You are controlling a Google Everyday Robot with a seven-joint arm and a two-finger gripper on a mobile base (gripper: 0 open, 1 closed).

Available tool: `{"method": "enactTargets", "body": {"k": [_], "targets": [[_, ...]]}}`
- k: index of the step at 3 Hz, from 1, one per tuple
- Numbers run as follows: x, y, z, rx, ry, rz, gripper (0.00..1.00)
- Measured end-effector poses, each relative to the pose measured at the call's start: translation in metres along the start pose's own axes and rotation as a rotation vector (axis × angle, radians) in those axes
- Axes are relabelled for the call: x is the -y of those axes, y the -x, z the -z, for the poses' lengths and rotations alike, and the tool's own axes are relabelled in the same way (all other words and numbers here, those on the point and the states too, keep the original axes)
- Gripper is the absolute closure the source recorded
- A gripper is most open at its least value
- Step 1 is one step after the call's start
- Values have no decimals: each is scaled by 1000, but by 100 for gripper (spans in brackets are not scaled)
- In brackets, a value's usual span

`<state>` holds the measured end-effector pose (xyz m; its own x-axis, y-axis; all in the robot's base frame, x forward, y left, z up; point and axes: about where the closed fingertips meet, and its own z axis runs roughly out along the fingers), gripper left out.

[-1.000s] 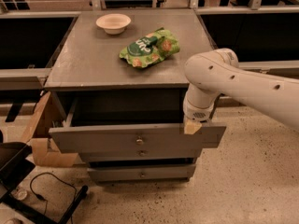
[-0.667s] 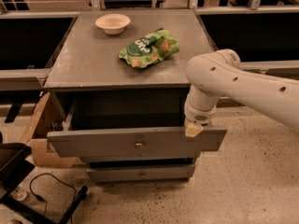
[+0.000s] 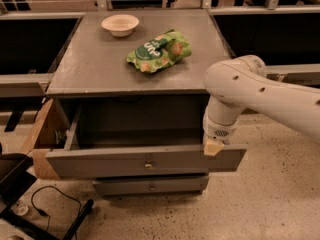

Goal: Open top drawer

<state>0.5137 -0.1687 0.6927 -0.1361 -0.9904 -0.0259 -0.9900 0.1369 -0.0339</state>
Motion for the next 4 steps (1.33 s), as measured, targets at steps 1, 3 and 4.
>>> {"method": "enactTargets", "body": {"k": [1, 3, 4], "targets": [[-22, -2, 5, 0, 36, -32, 100], [-43, -15, 15, -10, 64, -57, 100], [-43, -15, 15, -10, 64, -57, 81]]}}
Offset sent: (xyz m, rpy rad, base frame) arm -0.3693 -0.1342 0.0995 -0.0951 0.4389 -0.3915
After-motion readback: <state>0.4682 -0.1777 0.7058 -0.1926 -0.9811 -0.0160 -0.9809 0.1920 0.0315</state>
